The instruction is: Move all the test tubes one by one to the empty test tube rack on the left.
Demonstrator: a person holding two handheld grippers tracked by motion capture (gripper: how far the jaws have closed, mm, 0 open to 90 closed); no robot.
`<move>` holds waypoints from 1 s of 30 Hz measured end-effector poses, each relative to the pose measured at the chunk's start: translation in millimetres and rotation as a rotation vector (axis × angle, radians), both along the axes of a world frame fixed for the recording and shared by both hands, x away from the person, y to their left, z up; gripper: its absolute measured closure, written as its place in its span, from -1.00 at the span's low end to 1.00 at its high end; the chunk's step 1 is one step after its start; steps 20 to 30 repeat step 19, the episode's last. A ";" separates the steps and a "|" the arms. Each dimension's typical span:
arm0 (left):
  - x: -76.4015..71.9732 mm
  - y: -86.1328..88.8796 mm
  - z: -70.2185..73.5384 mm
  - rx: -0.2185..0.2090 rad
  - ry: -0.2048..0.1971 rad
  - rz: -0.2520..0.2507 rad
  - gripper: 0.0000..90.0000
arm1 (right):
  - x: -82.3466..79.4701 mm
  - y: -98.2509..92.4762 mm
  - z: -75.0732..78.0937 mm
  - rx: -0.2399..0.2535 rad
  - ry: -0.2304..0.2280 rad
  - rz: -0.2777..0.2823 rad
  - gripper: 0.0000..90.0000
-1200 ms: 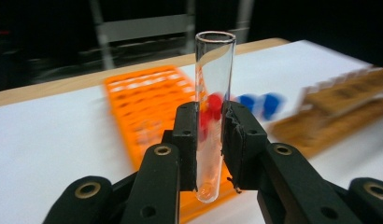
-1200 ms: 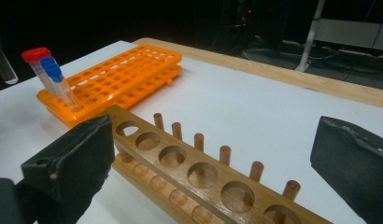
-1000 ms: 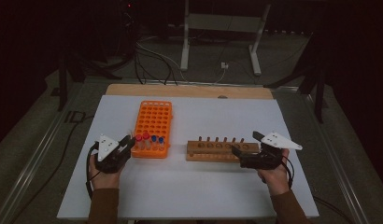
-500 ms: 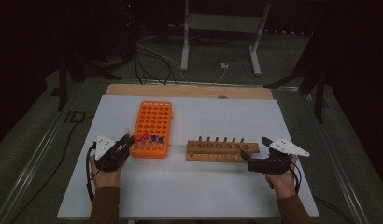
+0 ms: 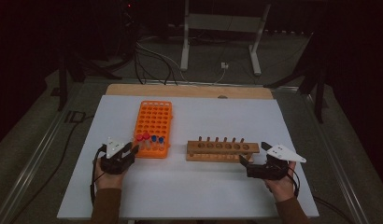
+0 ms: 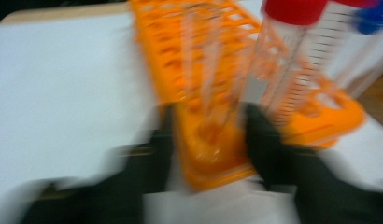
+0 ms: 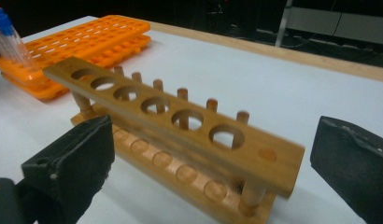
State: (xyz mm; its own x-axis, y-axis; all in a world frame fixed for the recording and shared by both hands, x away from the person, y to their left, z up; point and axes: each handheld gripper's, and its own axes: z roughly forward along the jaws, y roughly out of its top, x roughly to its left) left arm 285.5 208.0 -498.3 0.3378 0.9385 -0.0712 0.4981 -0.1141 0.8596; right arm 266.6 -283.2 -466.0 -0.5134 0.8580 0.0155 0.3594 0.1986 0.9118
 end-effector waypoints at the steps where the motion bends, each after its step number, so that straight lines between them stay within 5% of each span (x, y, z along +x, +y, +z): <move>1: -3.5 4.2 3.9 -0.035 -0.011 -0.002 -0.03 | -1.7 -0.9 -1.8 0.004 -0.002 0.002 -1.00; 7: -37.6 17.8 34.1 -0.109 -0.165 -0.009 -0.63 | -8.9 -8.8 -7.2 0.057 -0.027 -0.003 -1.00; 10: -51.6 21.6 41.4 -0.082 -0.207 -0.016 -0.94 | -12.4 -12.0 -7.9 0.075 -0.042 -0.005 -1.00; 30: -55.1 28.3 41.8 -0.111 -0.214 0.004 -0.98 | -12.9 -15.9 -8.7 0.091 -0.060 -0.011 -1.00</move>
